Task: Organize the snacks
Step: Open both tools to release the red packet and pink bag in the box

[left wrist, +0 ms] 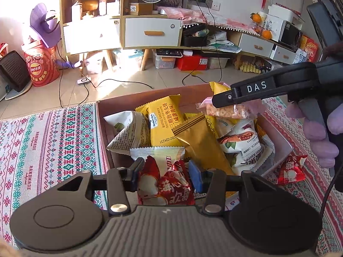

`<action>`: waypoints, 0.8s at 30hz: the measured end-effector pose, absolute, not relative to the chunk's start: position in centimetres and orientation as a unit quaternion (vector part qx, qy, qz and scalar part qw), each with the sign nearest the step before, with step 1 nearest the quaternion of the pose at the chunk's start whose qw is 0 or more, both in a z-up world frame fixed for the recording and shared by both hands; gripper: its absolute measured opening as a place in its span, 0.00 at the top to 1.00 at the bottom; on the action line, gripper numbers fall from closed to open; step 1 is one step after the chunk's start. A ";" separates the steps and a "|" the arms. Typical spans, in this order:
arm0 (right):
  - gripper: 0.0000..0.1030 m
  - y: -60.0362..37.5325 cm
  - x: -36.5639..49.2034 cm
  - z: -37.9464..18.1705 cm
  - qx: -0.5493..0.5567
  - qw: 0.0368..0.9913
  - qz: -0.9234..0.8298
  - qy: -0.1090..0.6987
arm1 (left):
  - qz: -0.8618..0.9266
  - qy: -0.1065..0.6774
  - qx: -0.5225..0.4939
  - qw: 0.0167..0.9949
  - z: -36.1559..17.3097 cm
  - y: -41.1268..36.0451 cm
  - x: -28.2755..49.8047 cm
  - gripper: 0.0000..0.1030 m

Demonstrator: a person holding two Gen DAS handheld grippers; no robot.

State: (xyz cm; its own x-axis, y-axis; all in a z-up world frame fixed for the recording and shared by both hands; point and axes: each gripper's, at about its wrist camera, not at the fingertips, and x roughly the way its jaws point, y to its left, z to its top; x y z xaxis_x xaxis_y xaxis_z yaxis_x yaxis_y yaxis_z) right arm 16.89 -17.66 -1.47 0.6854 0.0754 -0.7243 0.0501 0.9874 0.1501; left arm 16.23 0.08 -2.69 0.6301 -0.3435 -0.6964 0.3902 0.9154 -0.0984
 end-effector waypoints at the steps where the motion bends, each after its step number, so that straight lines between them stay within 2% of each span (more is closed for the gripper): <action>1: 0.65 -17.6 16.9 -1.4 0.077 0.916 0.004 0.394 | -0.202 0.378 0.028 0.903 -2.7 0.2 16.2 0.39; 7: 0.43 -17.9 16.4 -0.8 0.074 0.919 -0.002 0.386 | -0.200 0.376 0.036 0.904 -2.5 0.0 15.8 0.28; 9: 0.42 -17.9 16.2 -0.6 0.074 0.920 -0.002 0.384 | -0.200 0.375 0.038 0.904 -2.4 -0.2 15.5 0.23; 24: 0.23 -17.4 12.3 1.3 0.052 0.925 0.013 0.375 | -0.195 0.366 0.057 0.908 -0.2 0.0 12.5 0.08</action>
State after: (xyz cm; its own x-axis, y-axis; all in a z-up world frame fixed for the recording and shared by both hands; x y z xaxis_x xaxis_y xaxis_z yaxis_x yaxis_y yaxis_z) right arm 12.35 -17.35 1.35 0.7185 0.0630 -0.6926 0.0156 0.9942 0.1067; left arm 12.48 -0.01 -0.19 0.6563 -0.3127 -0.6866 0.3965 0.9172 -0.0386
